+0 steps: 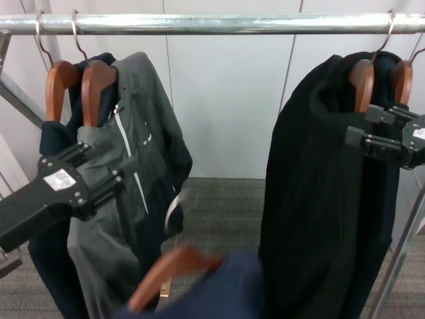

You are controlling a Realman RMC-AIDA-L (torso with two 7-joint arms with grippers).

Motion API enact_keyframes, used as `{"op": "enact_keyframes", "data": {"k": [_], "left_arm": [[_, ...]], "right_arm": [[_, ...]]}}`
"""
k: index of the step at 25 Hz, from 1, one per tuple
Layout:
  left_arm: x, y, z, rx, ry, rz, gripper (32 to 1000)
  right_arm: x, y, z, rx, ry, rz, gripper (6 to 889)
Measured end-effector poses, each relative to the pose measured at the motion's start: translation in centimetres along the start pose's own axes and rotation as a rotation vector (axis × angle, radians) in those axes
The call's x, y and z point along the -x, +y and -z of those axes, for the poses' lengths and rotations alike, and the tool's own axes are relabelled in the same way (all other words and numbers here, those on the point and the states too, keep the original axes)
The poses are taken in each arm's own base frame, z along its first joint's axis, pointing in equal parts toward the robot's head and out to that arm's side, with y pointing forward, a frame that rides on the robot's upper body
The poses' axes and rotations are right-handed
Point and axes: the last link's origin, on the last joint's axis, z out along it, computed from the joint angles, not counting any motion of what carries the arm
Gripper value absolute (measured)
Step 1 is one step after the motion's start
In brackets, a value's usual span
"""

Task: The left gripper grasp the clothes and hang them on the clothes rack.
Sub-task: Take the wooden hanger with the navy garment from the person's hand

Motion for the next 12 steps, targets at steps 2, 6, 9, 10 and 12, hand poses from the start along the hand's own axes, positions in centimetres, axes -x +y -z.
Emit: {"op": "enact_keyframes", "data": {"k": [2, 6, 9, 10, 12], "left_arm": [[0.0, 0.0, -0.1, 0.017, -0.033, -0.009, 639], [-0.5, -0.2, 0.2, 0.050, -0.158, -0.034, 640], [-1.3, 0.0, 0.3, 0.074, -0.244, -0.060, 640], [-1.4, 0.1, 0.2, 0.083, -0.274, -0.066, 640], [-1.3, 0.2, 0.0, 0.095, -0.325, -0.069, 641]], "right_arm": [[0.0, 0.0, 0.0, 0.000, 0.000, -0.001, 822], [0.0, 0.0, 0.1, -0.001, 0.001, -0.006, 822], [0.0, -0.1, 0.1, -0.001, 0.001, -0.007, 822], [0.0, -0.1, 0.1, -0.001, 0.001, -0.007, 822], [0.0, 0.0, 0.0, -0.001, 0.000, -0.007, 822]]}}
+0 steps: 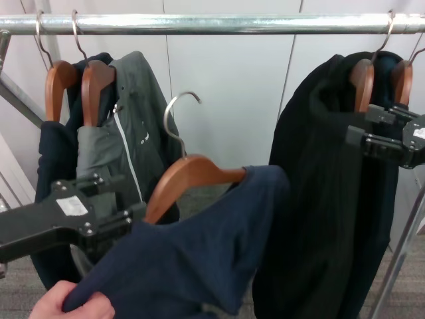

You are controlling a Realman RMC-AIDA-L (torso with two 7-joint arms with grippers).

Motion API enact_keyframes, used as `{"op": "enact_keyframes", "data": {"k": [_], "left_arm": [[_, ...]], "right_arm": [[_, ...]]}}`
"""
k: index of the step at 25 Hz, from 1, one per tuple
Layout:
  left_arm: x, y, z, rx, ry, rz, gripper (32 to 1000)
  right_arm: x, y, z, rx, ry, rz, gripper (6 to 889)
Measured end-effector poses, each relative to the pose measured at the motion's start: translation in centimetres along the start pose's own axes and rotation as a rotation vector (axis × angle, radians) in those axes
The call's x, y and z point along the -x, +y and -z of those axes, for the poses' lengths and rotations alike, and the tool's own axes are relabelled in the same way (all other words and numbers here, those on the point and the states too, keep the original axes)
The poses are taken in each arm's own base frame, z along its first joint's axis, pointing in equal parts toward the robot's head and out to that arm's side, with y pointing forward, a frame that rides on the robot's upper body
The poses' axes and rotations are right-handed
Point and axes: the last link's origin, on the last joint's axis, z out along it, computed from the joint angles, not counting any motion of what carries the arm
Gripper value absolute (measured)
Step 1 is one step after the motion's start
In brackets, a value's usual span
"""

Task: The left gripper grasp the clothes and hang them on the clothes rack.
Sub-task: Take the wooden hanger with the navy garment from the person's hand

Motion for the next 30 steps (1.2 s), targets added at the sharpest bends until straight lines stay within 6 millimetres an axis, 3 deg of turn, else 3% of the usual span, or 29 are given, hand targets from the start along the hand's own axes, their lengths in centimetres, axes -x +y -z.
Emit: {"op": "enact_keyframes", "data": {"k": [16, 27, 30], "left_arm": [[2.0, -0.5, -5.7, 0.002, -0.093, 0.038, 624], [2.1, -0.4, -6.3, -0.009, -0.100, 0.034, 492], [2.1, -0.4, -6.3, -0.009, -0.100, 0.035, 375]], "right_arm": [[0.2, 0.0, -0.4, 0.006, -0.003, 0.003, 822], [0.2, 0.0, -0.5, 0.004, -0.004, 0.004, 822], [0.2, 0.0, -0.5, -0.002, -0.004, 0.005, 822]]}}
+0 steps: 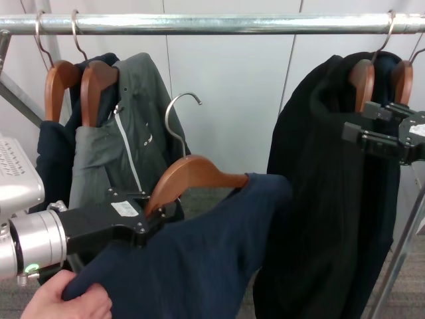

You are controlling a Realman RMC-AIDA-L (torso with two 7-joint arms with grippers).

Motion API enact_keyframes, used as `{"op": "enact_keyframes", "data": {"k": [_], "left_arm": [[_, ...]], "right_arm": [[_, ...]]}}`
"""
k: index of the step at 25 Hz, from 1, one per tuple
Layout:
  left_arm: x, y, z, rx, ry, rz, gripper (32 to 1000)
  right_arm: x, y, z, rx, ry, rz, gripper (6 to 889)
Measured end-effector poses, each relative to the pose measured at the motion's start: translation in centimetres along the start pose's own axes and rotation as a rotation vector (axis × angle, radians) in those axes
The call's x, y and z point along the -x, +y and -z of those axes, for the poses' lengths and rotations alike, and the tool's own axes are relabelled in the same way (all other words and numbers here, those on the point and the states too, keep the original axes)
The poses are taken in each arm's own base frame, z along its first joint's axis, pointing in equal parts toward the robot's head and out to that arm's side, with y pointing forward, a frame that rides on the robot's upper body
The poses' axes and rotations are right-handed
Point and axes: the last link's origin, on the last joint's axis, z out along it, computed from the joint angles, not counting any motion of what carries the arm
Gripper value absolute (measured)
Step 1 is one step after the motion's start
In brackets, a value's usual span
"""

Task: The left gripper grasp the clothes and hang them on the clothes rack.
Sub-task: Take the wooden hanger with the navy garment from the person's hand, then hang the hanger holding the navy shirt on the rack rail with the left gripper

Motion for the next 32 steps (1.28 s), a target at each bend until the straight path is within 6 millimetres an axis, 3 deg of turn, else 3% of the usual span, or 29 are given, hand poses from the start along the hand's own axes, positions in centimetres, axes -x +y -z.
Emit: {"op": "enact_keyframes", "data": {"k": [8, 15, 22, 28, 32], "left_arm": [[-0.2, 0.0, 0.0, -0.002, 0.017, 0.007, 169], [-1.0, -0.1, 0.0, -0.003, 0.069, 0.001, 170], [-3.9, -1.3, 0.0, -0.059, 0.214, -0.005, 172], [-6.3, -3.7, -2.7, -0.200, 0.196, -0.034, 191], [-7.3, -4.1, -4.9, -0.268, 0.158, -0.036, 204]], "right_arm": [[-0.2, 0.0, -0.1, 0.001, 0.001, -0.007, 822], [-0.2, 0.0, -0.1, 0.001, -0.001, -0.006, 822], [0.1, 0.0, -0.1, 0.001, -0.017, -0.007, 822], [0.3, 0.0, -0.1, -0.001, -0.030, -0.007, 822], [0.3, -0.1, -0.1, -0.001, -0.030, -0.006, 822]]}}
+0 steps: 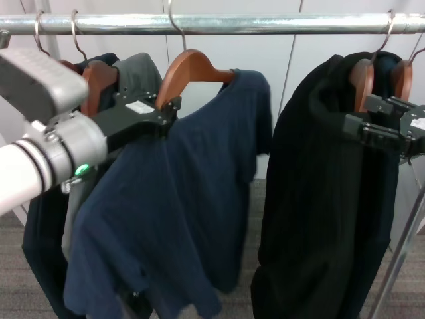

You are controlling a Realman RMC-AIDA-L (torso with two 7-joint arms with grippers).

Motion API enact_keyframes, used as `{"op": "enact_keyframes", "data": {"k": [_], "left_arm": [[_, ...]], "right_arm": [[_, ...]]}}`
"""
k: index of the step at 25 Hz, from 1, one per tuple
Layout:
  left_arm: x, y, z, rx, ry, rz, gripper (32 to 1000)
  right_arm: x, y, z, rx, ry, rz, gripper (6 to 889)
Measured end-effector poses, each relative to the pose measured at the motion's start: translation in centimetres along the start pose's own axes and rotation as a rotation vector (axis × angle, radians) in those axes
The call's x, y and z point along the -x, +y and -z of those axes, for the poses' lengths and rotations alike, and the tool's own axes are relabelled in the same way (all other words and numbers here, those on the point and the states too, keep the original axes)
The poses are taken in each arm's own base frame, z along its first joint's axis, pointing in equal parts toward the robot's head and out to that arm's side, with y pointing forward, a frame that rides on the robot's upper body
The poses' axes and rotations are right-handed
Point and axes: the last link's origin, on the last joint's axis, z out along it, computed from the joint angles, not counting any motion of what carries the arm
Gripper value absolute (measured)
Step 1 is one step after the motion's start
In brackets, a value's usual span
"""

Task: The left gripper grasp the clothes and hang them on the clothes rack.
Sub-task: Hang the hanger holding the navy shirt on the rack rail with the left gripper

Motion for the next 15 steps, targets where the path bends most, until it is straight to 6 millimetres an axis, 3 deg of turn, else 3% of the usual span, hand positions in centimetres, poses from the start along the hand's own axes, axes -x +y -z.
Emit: {"op": "enact_keyframes", "data": {"k": [1, 6, 15], "left_arm": [[-0.3, 0.1, -1.3, -0.050, -0.025, -0.007, 207], [-0.3, 0.3, -2.8, -0.132, -0.068, -0.037, 223], [1.6, 0.6, -3.6, -0.159, -0.148, -0.063, 252]], "right_arm": [[0.0, 0.0, 0.0, -0.001, 0.000, 0.000, 822], [0.0, 0.0, -0.1, -0.001, 0.000, 0.001, 822], [-0.1, -0.3, -0.1, -0.025, -0.006, -0.009, 822]]}}
